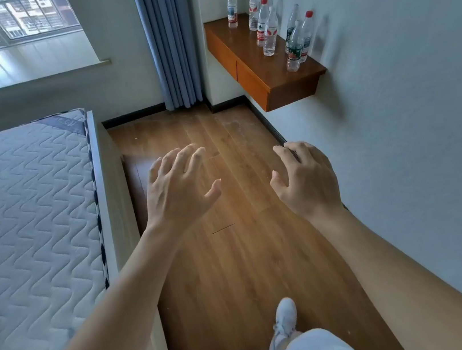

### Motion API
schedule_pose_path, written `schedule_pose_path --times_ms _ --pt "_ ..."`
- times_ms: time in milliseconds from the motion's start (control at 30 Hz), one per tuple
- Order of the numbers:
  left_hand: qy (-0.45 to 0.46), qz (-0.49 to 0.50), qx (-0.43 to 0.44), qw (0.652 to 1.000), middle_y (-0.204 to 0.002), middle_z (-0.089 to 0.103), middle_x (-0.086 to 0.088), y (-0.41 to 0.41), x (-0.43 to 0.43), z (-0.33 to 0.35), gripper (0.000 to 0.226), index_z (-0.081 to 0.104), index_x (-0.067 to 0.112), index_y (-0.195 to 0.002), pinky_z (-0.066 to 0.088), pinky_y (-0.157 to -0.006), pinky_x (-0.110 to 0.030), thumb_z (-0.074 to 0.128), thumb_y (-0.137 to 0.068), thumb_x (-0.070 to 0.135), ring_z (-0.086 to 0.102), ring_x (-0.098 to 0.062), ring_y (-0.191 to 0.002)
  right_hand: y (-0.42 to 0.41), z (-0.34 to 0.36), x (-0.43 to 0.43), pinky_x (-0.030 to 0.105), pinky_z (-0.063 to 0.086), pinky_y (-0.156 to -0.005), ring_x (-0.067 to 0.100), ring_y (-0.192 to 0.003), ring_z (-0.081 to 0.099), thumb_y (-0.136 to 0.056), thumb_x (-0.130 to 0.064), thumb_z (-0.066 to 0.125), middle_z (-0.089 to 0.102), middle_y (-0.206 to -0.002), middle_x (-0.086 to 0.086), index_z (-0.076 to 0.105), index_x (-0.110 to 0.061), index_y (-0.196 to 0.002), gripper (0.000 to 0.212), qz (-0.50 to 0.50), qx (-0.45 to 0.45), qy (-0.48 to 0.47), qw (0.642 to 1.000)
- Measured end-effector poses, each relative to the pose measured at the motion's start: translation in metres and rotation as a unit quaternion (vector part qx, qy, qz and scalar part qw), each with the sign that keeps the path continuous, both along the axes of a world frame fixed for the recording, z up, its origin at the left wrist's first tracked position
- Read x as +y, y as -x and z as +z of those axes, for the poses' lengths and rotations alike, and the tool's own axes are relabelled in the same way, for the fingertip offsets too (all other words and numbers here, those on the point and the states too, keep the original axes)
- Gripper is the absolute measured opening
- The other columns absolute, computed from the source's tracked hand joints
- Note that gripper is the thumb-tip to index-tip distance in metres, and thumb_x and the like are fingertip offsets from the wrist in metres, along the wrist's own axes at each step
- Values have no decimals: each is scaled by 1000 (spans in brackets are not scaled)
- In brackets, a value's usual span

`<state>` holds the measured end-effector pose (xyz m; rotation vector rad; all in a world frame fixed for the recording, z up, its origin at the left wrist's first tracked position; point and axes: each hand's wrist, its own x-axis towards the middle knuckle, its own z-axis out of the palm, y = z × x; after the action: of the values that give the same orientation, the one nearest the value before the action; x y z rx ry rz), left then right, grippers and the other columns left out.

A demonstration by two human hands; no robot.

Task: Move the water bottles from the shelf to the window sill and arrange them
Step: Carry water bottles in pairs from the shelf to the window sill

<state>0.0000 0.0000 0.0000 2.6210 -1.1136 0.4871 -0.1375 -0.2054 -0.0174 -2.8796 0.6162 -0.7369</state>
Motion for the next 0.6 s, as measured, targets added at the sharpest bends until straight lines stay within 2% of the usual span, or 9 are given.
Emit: schedule_pose_path --times_ms 267,600 --pt "-11 -11 -1 1000 -143 51 0 -51 -59 -15 64 48 22 -136 35 -109 -46 48 -85 62 44 -22 -133 -48 -23 -60 43 51 -100 28 -122 57 -90 -44 45 63 -130 11 61 -15 -132 53 -5 11 -10 1000" --pt "-38 -16 23 999 -144 49 1 -148 -230 -15 64 47 23 -137 35 -109 -48 48 -85 62 43 -22 -134 -145 -30 -215 42 51 -99 27 -121 58 -90 -45 44 64 -129 9 64 -16 -129 52 -15 22 -30 999"
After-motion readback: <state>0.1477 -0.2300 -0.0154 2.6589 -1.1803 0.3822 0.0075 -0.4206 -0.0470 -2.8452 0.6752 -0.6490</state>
